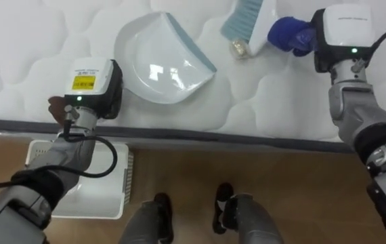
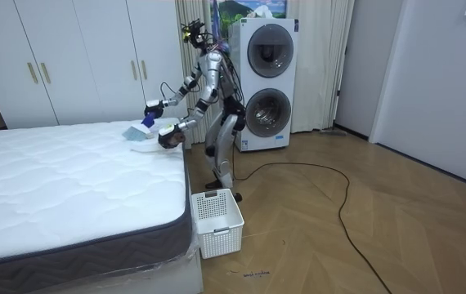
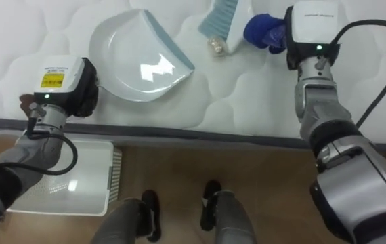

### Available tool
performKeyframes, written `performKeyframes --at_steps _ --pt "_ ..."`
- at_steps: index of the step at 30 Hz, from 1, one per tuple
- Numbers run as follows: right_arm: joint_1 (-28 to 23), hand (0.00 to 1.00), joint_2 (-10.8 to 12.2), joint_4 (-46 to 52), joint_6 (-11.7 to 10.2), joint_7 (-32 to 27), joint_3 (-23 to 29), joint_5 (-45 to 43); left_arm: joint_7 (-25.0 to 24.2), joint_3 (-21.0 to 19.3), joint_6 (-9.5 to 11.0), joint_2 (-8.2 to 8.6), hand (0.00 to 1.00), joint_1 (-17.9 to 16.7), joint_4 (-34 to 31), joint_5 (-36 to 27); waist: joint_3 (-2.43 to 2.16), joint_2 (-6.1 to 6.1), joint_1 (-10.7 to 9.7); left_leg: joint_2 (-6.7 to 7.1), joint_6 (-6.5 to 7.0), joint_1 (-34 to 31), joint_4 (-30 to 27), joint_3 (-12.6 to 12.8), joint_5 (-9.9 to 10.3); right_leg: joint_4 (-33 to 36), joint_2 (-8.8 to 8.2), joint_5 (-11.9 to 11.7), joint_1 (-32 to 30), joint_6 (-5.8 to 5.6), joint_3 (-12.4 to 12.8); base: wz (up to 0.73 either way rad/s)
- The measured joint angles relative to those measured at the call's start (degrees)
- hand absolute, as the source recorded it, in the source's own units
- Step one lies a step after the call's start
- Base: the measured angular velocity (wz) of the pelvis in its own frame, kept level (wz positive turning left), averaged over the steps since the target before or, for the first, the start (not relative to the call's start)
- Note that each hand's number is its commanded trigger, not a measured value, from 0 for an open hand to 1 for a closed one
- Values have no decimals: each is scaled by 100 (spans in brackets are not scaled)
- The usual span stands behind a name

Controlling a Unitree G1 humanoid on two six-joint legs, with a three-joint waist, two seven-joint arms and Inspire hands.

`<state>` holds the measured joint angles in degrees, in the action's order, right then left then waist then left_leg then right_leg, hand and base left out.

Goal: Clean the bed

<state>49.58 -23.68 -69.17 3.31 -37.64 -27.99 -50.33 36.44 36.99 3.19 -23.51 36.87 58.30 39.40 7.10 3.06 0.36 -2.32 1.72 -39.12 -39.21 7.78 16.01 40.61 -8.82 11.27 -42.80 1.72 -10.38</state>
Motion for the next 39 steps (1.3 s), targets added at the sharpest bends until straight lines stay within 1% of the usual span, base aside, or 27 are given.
performKeyframes --at_steps 3,5,6,7,9,11,13,16,17,18,20,21,23,26,28,33,35,37,39 --pt "0 100 -103 133 17 5 -12 -573 -53 -2 -49 -104 100 -132 -221 104 -6 20 -1 -3 1 83 77 29 -1 -12 -10 -3 52 -5 7 -2" --pt "3 100 -213 294 15 8 -13 -1040 -71 3 -49 -214 100 -185 -326 224 -11 34 -10 -4 -1 90 65 26 -2 -42 4 -3 65 -5 1 0" --pt "4 100 -235 320 18 11 -28 -1185 -71 3 -53 -227 100 -188 -326 282 -14 41 -6 -11 -1 99 66 26 -2 -49 11 -3 76 -5 4 -4" --pt "4 100 -276 383 31 35 -118 -1413 -71 2 -69 -240 100 -217 -342 321 -34 83 2 -16 -2 122 71 35 -3 -57 21 -3 88 -5 12 -4" --pt "4 100 -302 517 48 113 -233 -1667 -85 -5 -118 -249 100 -285 -373 355 -43 118 -10 -36 -5 188 88 34 -4 -124 62 -22 173 -7 5 -7" --pt "33 100 -306 584 81 223 -362 -1849 -110 -16 -173 -280 100 -325 -449 412 -91 194 48 -106 -31 223 213 69 -28 -336 162 -140 252 5 -3 -13" --pt "54 100 -310 672 159 338 -510 -1946 -131 -17 -195 -280 100 -363 -448 410 -88 219 49 -124 -30 281 287 52 -55 -462 197 -203 346 2 -26 -4" --pt "50 100 -319 749 175 479 -582 -2199 -260 -19 -168 -295 100 -428 -455 411 -98 239 42 -109 -19 382 448 19 -121 -674 203 -280 494 -21 -83 4" --pt "50 100 -351 855 175 569 -596 -2255 -323 -23 -160 -336 100 -429 -518 405 -103 254 41 -100 -12 375 502 11 -153 -732 202 -311 494 -27 -92 6" --pt "51 100 -373 908 180 613 -638 -2253 -347 -22 -156 -351 100 -429 -541 403 -106 262 37 -102 -8 374 523 12 -163 -752 201 -321 494 -30 -95 4" --pt "52 100 -437 1100 177 791 -785 -2312 -423 -23 -109 -426 100 -414 -552 404 -132 305 15 -108 -5 379 563 9 -184 -797 194 -334 494 -38 -98 0" --pt "52 100 -461 1164 174 843 -816 -2331 -456 -23 -98 -445 100 -406 -551 404 -134 309 6 -106 -5 379 556 5 -185 -804 193 -334 496 -39 -104 0" --pt "57 100 -551 1386 171 1035 -916 -2374 -522 -24 -46 -494 100 -397 -551 403 -131 317 -7 -115 -5 377 556 -1 -185 -844 198 -337 519 -39 -136 0" --pt "56 100 -566 1519 170 1269 -921 -2361 -598 -52 -17 -499 100 -387 -552 398 -127 324 -30 -132 -5 378 560 -20 -185 -906 201 -354 571 -33 -221 5" --pt "57 100 -587 1623 170 1368 -952 -2326 -613 -66 26 -499 100 -386 -551 394 -123 331 -22 -138 -5 376 557 -39 -185 -909 196 -356 575 -33 -234 2" --pt "57 100 -588 1670 154 1546 -1055 -2165 -612 -74 124 -550 100 -388 -546 390 -115 365 -9 -161 -7 376 591 -13 -183 -922 214 -366 575 -24 -229 -1" --pt "52 100 -573 1760 150 1681 -1054 -2144 -612 -120 173 -600 100 -392 -545 403 -114 363 -7 -207 -11 355 579 -27 -181 -999 273 -416 596 -9 -238 -6" --pt "28 100 -554 1775 140 1794 -1055 -2128 -613 -126 230 -623 100 -397 -546 406 -114 363 -1 -204 -17 360 557 -34 -177 -1006 286 -419 612 -7 -237 0" --pt "-20 100 -544 1803 126 1956 -1055 -1913 -613 -128 270 -623 100 -397 -546 407 -112 359 8 -202 -18 352 581 -34 -176 -1016 290 -421 614 -8 -243 0"
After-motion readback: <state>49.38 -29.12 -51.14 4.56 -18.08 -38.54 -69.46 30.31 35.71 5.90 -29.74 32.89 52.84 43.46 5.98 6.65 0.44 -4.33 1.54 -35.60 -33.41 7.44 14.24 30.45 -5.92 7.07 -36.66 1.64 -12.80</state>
